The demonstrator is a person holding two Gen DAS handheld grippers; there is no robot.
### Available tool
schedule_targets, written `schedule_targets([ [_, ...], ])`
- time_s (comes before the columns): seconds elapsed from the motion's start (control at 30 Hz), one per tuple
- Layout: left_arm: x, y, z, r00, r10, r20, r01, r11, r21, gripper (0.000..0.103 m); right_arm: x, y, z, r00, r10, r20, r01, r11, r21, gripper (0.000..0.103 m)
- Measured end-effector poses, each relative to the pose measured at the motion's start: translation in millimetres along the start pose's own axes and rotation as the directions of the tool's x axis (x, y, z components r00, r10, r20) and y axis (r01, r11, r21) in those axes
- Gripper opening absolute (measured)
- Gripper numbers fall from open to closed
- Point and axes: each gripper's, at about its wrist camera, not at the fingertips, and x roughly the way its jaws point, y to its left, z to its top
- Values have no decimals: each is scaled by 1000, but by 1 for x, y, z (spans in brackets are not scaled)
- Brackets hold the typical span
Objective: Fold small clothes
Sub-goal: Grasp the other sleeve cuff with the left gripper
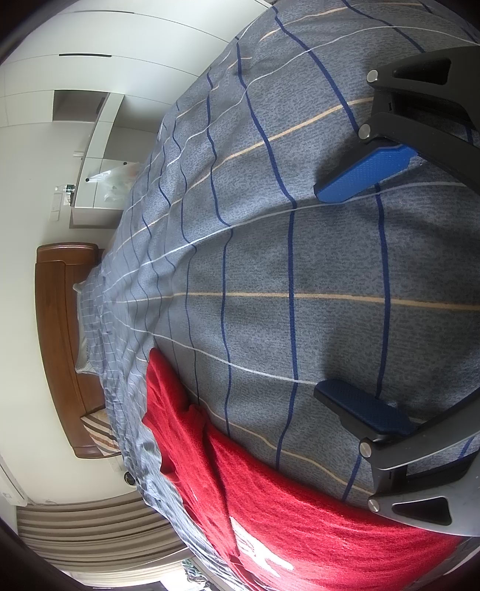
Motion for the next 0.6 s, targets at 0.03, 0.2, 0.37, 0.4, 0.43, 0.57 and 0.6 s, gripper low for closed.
schedule_targets([
  [0.03,-7,9,7,1000,-8,11,8,1000,-23,103,0,0,0,1000,0,0,0,1000,0,97],
  [0.2,-29,81,50,998,9,70,2,987,-159,103,4,0,1,1000,-4,1,4,1000,-5,98],
  [0.37,-7,170,83,999,29,23,-18,925,-381,102,5,0,1,1000,-8,3,8,1000,-8,98],
  [0.4,3,179,88,1000,14,-4,-14,915,-403,101,6,1,2,1000,-10,5,10,1000,-11,98],
  [0.43,12,185,94,1000,-10,-22,0,911,-413,101,7,0,2,1000,-13,6,14,1000,-13,99],
  [0.57,41,183,112,997,-50,-53,23,904,-426,86,8,1,3,1000,-22,11,22,1000,-18,99],
  [0.6,48,179,116,996,-61,-63,29,905,-424,81,9,1,3,1000,-23,12,23,1000,-18,99],
])
